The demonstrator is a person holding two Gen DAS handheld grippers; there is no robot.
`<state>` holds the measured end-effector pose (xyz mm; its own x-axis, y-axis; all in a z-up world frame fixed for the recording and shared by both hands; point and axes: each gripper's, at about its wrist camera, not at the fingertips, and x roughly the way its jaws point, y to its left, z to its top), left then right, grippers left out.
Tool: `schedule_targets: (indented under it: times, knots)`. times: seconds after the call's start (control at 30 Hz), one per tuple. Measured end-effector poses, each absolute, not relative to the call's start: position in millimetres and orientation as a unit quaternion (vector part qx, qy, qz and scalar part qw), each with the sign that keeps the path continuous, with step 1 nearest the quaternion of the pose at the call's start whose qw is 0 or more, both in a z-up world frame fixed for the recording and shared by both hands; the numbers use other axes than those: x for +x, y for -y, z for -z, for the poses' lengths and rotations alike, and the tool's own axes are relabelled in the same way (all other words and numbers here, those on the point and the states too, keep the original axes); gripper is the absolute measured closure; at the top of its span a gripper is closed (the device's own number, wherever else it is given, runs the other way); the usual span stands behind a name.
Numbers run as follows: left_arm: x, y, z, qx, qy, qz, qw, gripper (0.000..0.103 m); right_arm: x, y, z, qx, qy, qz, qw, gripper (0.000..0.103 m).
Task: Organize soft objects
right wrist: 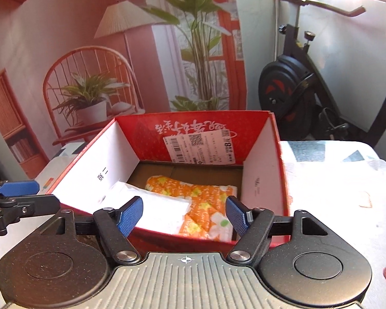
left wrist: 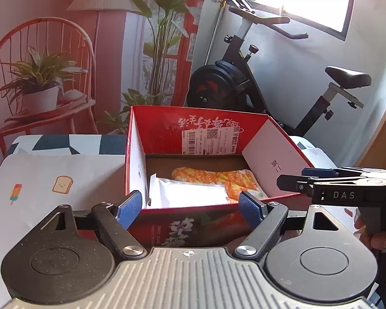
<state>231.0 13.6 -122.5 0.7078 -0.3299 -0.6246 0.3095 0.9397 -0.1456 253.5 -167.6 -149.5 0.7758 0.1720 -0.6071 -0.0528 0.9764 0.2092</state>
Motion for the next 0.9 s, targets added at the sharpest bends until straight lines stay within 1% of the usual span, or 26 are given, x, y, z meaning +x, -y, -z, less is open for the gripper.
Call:
schedule_targets:
  times: [0.17,0.23,0.27,0.3,0.33,0.5,0.67,0.73,0.77,0.8,0.87,0.9]
  knots:
    - [197,-21,126,-0.018,-0.344,0.182,0.921,0.018,211,172,144,0.089,-0.311,-0.058,0.944,0.031]
    - [183,-24,130,-0.022,-0.347,0.186,0.919,0.018,192,170,145,0.084,-0.305,-0.061,0.947,0.024]
    - [175,-26,132,-0.025,-0.348,0.187,0.918,0.017,181,168,146,0.08,-0.302,-0.067,0.947,0.014]
    - [168,-27,135,-0.026,-0.348,0.186,0.918,0.016,172,167,147,0.077,-0.298,-0.07,0.949,0.007]
    - [162,-28,138,-0.028,-0.349,0.185,0.918,0.015,161,164,148,0.073,-0.295,-0.071,0.95,0.005]
    - [132,-33,159,-0.031,-0.37,0.198,0.907,0.014,115,156,169,0.083,-0.31,-0.078,0.944,0.004]
    - [114,-30,181,-0.013,-0.39,0.202,0.898,0.017,84,150,200,0.108,-0.357,-0.068,0.925,0.004]
    - [112,-31,191,-0.021,-0.403,0.203,0.892,0.02,79,148,209,0.116,-0.374,-0.067,0.917,0.005]
    - [111,-32,196,-0.026,-0.41,0.202,0.889,0.024,77,146,214,0.116,-0.386,-0.067,0.913,0.005]
    - [110,-33,201,-0.03,-0.416,0.201,0.886,0.03,75,144,217,0.112,-0.395,-0.066,0.909,0.006]
    - [107,-35,208,-0.039,-0.426,0.199,0.882,0.038,73,141,220,0.105,-0.404,-0.066,0.906,0.007]
    - [107,-38,210,-0.045,-0.428,0.197,0.881,0.039,72,140,221,0.104,-0.406,-0.068,0.905,0.008]
